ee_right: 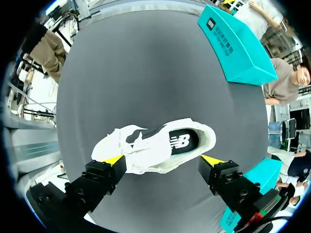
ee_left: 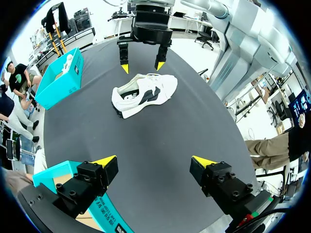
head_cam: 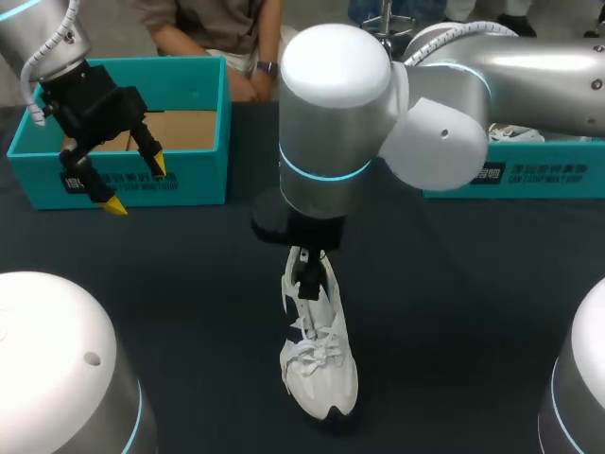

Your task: Take the shoe out of the shoebox, open the shoe tongue, remove and reinsert the insole, then place the shoe into the shoebox

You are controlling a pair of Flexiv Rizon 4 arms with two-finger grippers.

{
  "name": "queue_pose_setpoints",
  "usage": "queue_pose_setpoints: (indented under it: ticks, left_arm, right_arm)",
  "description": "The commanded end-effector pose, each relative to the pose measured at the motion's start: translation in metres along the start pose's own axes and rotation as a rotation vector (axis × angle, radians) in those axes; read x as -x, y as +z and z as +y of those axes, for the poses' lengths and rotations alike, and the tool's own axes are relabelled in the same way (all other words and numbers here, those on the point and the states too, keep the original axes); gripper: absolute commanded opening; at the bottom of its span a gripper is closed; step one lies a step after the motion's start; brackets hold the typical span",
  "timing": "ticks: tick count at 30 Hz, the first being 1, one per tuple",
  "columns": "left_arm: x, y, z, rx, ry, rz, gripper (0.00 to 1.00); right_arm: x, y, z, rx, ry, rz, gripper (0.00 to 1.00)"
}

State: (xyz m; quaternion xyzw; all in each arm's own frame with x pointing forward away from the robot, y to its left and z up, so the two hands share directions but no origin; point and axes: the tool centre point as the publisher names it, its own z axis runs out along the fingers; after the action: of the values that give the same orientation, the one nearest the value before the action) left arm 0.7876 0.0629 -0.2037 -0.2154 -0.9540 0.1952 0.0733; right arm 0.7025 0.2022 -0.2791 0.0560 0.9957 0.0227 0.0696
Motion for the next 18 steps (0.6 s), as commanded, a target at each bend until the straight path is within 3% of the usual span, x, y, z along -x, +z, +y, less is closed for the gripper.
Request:
queue_pose_setpoints:
  ticks: [1,8,18]
  left_arm:
    - [0.000,0.000,0.000,0.002,0.000,0.001,1.00]
    - [0.000,0.000,0.000,0.002,0.000,0.001,1.00]
    - [0.000,0.000,0.000,0.002,0.000,0.001,1.00]
  right_arm:
    - [-0.003,-0.001,0.008,-0.061,-0.167,-0.043,1.00]
    - [-0.001,-0.002,0.008,-0.058,-0.170,-0.049,1.00]
    - [0.036,0.002,0.013,-0.070,-0.226,-0.038,1.00]
